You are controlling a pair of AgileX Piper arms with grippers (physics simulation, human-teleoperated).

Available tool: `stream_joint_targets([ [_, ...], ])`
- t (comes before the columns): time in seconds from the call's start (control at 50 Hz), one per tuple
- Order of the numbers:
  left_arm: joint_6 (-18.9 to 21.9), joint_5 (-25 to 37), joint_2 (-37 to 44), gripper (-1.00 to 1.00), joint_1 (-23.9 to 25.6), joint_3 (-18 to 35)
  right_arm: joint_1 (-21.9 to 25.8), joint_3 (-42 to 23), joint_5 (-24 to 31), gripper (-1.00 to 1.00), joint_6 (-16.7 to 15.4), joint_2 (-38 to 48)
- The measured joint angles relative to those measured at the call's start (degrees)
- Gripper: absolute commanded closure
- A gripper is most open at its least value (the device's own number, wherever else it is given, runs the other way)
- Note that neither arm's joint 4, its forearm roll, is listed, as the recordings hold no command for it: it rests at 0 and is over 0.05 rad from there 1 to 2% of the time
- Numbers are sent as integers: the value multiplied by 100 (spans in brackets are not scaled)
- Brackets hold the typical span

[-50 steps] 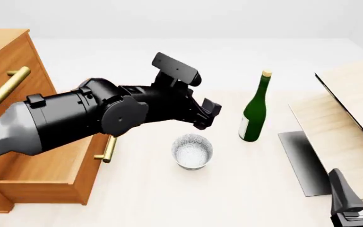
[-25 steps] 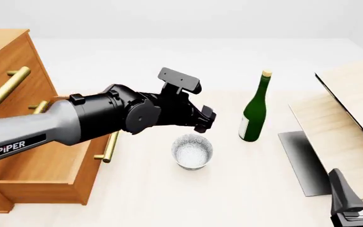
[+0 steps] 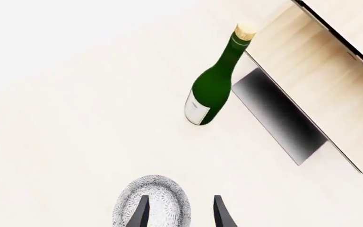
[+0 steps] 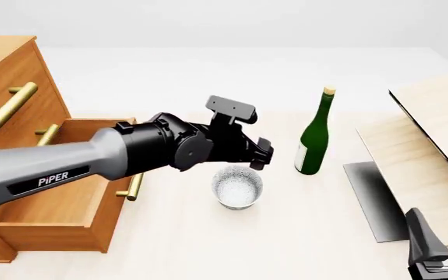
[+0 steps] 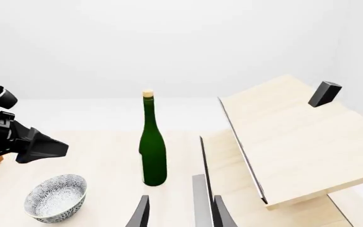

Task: Put the bowl in the bottom drawer of the cabinet.

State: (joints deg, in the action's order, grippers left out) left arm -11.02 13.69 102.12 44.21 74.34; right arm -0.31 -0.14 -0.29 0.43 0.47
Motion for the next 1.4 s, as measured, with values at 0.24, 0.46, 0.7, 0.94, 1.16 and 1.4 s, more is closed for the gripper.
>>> stream_joint_targets([
  [0.24,-206,-41,254,-100,41,99,0,0,0,-100,0,0],
  [0.46,-346,-52,454,-100,63,159,0,0,0,-100,0,0],
  [0.7,-495,-91,651,-100,104,151,0,0,0,-100,0,0],
  [0.94,-705,-259,759,-100,28,-63,0,0,0,-100,0,0],
  [1.16,-789,-386,861,-100,-40,-179,0,0,0,-100,0,0],
  [1.4,-903,-536,983,-100,-31,-275,0,0,0,-100,0,0],
])
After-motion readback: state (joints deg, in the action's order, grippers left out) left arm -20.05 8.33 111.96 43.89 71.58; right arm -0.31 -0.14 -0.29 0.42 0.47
